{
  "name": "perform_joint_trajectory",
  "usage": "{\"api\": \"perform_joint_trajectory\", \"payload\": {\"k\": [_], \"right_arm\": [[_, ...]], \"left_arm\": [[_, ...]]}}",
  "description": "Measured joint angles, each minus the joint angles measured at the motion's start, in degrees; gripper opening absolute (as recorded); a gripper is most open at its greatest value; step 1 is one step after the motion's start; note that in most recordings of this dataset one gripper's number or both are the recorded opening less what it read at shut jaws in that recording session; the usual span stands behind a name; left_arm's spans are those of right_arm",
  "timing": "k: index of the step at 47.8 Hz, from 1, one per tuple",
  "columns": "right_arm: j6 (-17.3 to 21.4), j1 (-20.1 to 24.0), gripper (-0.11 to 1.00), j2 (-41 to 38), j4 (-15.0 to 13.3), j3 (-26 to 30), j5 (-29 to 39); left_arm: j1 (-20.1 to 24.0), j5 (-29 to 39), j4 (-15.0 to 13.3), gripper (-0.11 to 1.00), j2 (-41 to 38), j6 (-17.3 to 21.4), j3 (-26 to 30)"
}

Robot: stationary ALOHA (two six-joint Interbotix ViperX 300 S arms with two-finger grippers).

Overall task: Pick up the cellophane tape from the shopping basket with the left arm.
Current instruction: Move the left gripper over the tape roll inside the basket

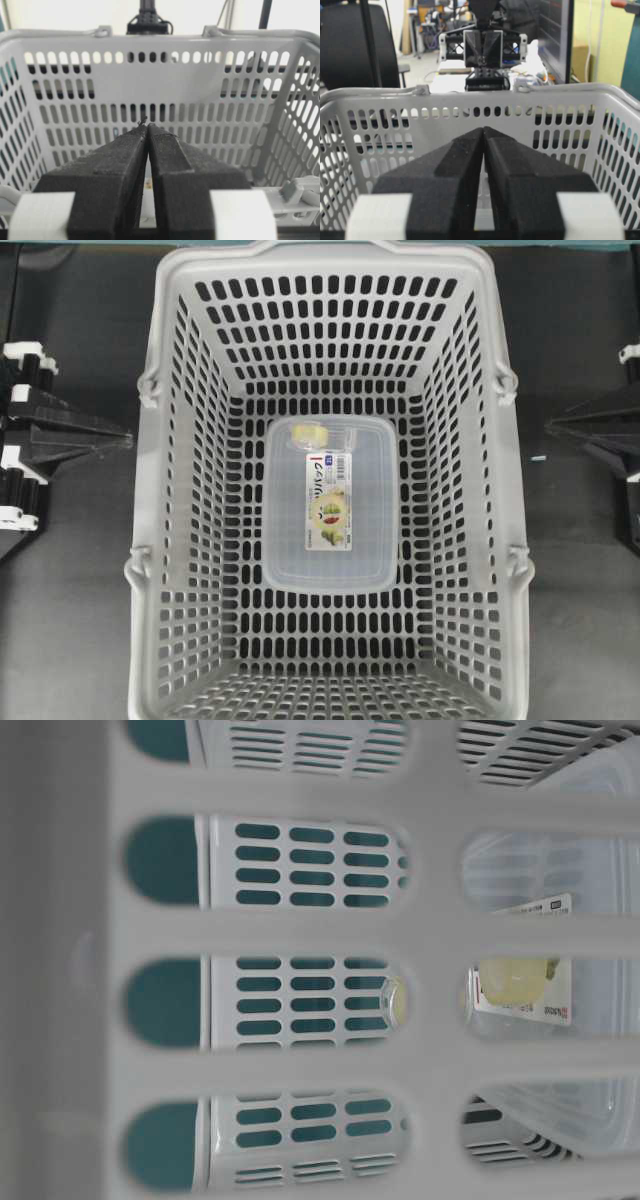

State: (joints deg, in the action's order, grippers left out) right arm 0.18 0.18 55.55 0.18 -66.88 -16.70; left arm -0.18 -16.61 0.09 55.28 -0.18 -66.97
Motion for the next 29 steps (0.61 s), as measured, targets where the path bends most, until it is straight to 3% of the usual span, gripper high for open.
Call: {"api": "perform_joint_trajectory", "payload": {"k": [3,13,29], "right_arm": [[-0.1,-0.2,0.03,0.0,0.1,0.0,0.1],[0.0,-0.5,-0.01,0.1,0.1,0.0,3.9],[-0.1,-0.5,-0.01,0.1,0.1,0.4,11.3]], "left_arm": [[0.0,0.6,0.4,0.01,0.0,-0.3,0.4],[0.0,15.8,2.1,0.0,-2.5,-4.5,10.5],[-0.4,37.2,2.2,0.0,-18.0,-4.6,27.5]]}}
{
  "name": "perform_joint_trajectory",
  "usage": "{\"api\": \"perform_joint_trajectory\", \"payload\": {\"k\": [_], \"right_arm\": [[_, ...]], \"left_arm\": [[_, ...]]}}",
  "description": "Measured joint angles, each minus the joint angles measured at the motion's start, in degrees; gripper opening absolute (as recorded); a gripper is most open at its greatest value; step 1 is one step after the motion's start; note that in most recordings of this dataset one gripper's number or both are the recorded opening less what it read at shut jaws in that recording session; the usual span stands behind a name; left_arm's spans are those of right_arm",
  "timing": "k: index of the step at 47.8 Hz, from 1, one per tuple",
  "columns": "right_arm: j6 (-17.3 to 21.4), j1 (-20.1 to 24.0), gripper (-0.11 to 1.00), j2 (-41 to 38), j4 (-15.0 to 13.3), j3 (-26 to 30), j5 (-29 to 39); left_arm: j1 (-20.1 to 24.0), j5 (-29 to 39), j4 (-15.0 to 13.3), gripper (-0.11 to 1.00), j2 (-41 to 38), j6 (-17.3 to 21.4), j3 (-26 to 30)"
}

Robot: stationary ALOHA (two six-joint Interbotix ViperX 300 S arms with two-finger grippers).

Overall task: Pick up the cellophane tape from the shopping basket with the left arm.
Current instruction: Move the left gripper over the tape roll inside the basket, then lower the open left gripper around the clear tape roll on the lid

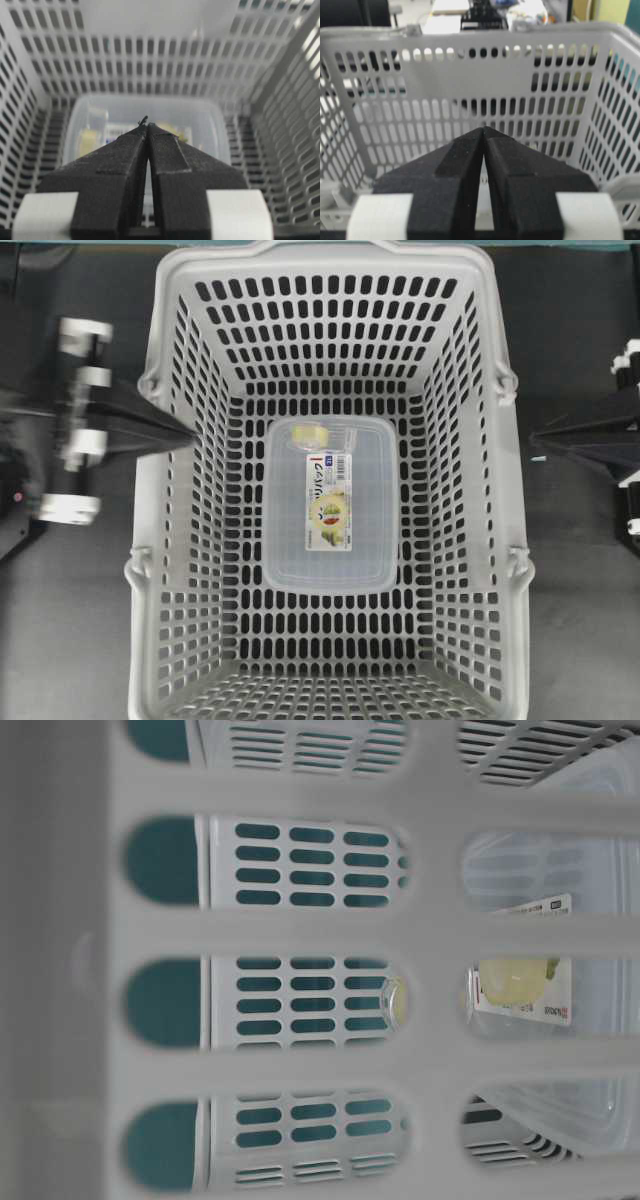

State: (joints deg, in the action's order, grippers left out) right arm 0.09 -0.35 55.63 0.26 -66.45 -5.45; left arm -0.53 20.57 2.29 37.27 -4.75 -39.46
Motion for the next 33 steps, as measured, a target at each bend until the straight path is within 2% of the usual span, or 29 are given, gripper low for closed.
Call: {"api": "perform_joint_trajectory", "payload": {"k": [8,11,16,23,26,28,31,33], "right_arm": [[-0.3,0.0,0.0,0.1,0.1,0.1,1.3],[-0.4,0.0,0.05,0.1,0.0,0.1,1.3],[-0.4,0.0,0.23,0.2,0.1,0.1,1.4],[-0.4,0.1,0.63,0.6,0.1,0.1,1.4],[-0.4,0.2,0.77,0.8,0.1,0.1,1.4],[-0.4,0.2,0.81,1.0,0.1,0.1,1.4],[-0.4,0.3,0.82,1.1,0.1,0.1,1.4],[-0.4,0.3,0.82,1.1,0.1,0.1,1.4]], "left_arm": [[-0.3,7.1,0.0,0.0,-8.9,1.0,7.3],[-0.4,9.4,0.1,0.0,-12.4,1.5,10.0],[-0.5,12.6,0.0,0.0,-16.6,1.7,13.4],[-0.5,17.1,0.1,0.0,-21.5,1.7,18.1],[-0.5,18.8,0.1,0.0,-23.1,1.8,19.4],[-0.5,19.7,0.0,0.0,-24.1,1.8,20.0],[-0.6,20.2,0.1,0.01,-25.5,1.8,20.7],[-0.7,20.2,0.0,0.09,-26.7,1.8,21.3]]}}
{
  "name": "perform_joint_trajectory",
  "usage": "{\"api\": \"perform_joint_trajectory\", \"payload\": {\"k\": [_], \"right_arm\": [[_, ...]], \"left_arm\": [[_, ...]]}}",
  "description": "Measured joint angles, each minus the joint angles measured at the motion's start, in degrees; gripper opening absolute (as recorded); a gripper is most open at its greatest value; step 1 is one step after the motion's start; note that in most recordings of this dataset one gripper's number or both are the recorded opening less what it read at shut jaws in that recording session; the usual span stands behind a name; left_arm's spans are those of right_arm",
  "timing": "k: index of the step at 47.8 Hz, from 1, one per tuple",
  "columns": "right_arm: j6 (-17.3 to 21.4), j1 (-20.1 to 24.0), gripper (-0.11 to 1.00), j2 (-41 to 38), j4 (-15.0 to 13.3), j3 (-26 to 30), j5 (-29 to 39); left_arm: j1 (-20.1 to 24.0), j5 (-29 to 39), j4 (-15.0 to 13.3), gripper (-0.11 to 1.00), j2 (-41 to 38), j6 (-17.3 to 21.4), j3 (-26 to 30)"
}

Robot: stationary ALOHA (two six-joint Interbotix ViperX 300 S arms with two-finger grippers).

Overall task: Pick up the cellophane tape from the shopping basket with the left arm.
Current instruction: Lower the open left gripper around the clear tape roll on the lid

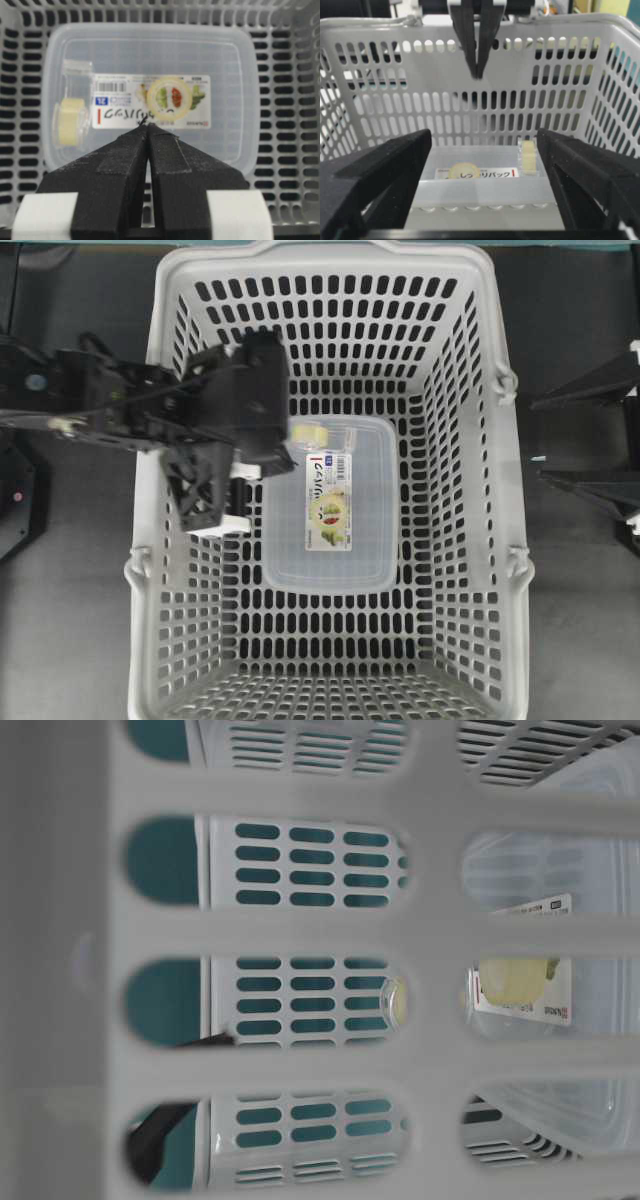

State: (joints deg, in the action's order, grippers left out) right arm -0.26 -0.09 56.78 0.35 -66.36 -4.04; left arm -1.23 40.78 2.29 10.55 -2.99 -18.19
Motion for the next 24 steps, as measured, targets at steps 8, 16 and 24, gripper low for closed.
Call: {"api": "perform_joint_trajectory", "payload": {"k": [8,16,24], "right_arm": [[0.2,0.0,0.8,0.2,0.0,0.0,0.0],[0.3,0.0,0.8,0.4,0.0,0.0,-0.1],[0.3,0.2,0.8,0.8,-0.1,0.0,-0.2]], "left_arm": [[-0.6,0.4,0.1,0.57,-3.6,0.0,1.8],[-1.0,1.1,0.0,0.9,-7.7,0.0,4.1],[-1.2,2.1,0.1,0.9,-12.4,0.0,6.8]]}}
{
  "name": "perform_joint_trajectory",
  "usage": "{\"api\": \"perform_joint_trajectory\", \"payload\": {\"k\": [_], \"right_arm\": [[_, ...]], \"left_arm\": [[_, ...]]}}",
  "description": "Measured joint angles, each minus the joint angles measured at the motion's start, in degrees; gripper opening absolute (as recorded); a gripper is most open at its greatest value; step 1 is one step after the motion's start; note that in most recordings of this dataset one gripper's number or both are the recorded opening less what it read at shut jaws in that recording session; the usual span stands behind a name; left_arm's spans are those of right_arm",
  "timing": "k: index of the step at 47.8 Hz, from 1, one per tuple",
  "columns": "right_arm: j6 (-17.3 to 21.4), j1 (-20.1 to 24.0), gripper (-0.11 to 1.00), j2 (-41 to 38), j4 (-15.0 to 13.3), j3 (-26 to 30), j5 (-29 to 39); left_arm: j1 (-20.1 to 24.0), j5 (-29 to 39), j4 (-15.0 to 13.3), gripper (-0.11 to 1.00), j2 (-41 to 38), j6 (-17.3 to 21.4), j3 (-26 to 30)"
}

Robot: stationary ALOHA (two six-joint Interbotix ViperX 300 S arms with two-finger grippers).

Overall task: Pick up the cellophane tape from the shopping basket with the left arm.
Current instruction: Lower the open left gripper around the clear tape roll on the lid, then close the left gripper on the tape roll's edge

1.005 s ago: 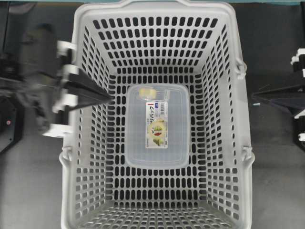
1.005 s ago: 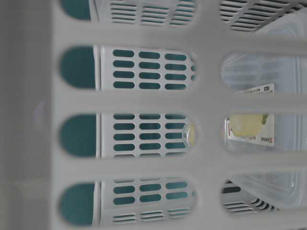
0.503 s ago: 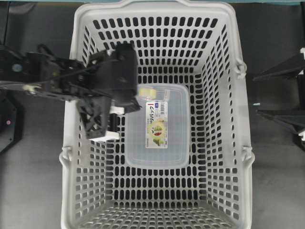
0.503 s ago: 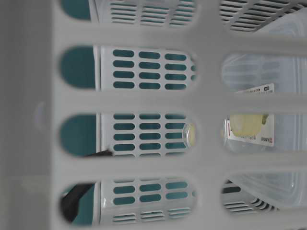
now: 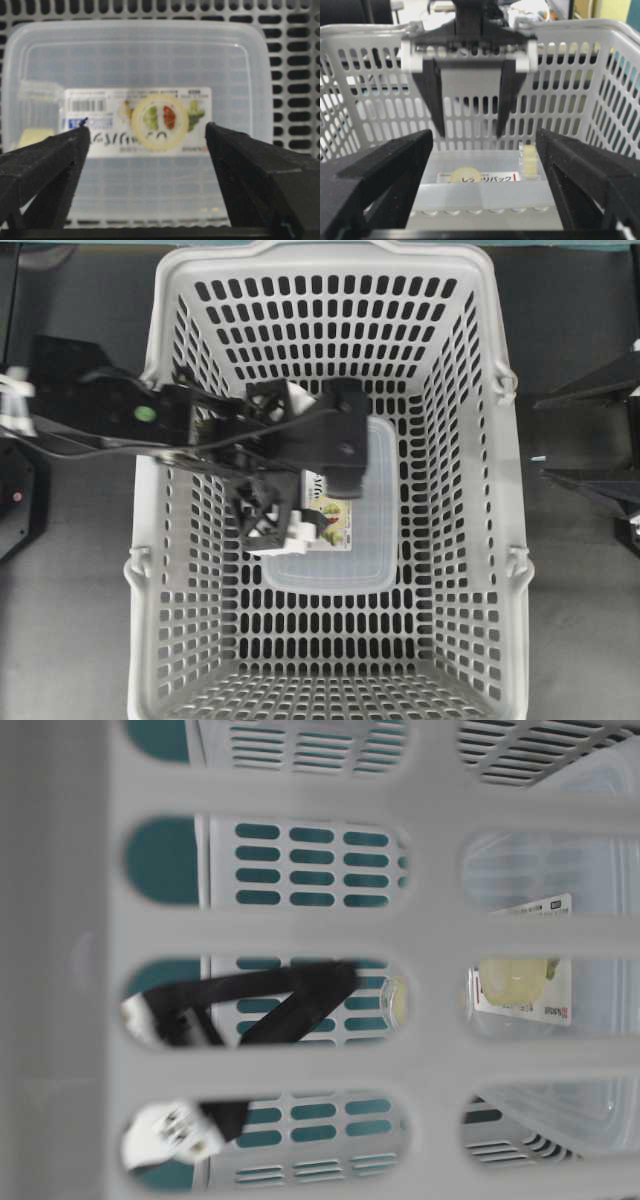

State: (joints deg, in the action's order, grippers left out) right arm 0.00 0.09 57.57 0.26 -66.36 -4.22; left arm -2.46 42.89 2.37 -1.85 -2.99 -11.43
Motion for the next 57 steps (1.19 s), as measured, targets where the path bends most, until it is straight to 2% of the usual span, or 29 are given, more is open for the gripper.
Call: {"api": "perform_joint_trajectory", "payload": {"k": [15,39,42,45,50,57], "right_arm": [[1.0,0.3,0.8,0.9,0.1,-0.1,0.0],[1.8,0.3,0.8,2.4,0.1,-0.5,-0.1],[1.7,0.3,0.8,2.4,0.1,-0.5,-0.1],[1.8,0.3,0.8,2.4,0.1,-0.5,0.0],[1.8,0.3,0.8,2.4,0.1,-0.6,0.0],[1.8,0.3,0.8,2.3,0.1,-0.7,-0.1]], "left_arm": [[-0.2,2.0,-0.1,0.9,-7.5,0.0,2.3],[-0.8,2.3,0.0,0.88,-10.0,0.1,1.5],[-0.9,2.2,0.0,0.85,-10.0,0.1,1.5],[-1.0,2.2,0.0,0.77,-10.0,0.1,1.5],[-1.0,2.4,0.0,0.5,-9.9,0.1,1.7],[-1.1,3.5,0.0,0.5,-9.1,0.1,2.3]]}}
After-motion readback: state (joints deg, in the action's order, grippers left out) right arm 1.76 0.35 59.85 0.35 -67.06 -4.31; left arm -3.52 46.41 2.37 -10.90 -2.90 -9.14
